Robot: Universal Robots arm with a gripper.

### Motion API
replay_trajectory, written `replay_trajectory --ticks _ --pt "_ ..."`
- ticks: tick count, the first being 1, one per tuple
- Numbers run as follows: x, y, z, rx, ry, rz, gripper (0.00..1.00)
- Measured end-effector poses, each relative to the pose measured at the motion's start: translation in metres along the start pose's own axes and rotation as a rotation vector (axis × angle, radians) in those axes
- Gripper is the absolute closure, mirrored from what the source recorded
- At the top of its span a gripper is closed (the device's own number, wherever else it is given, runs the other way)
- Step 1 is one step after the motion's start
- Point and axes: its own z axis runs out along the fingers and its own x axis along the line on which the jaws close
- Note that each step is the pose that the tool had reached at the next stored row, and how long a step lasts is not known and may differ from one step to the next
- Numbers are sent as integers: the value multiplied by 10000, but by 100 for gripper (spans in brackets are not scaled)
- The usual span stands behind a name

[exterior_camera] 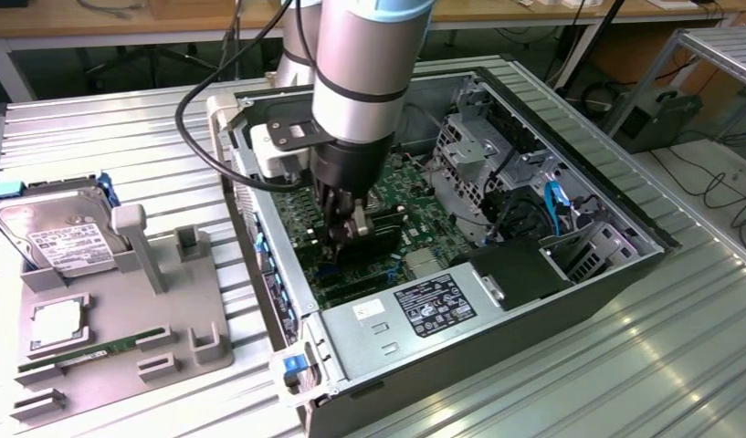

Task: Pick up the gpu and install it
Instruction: 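Press down on the gpu until it lock into place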

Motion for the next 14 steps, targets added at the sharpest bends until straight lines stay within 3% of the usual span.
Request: replay_trajectory --ticks 7,14 --pt "-4 -58 -125 -8 3 1 89" --pt "-5 -244 -170 -101 4 3 89"
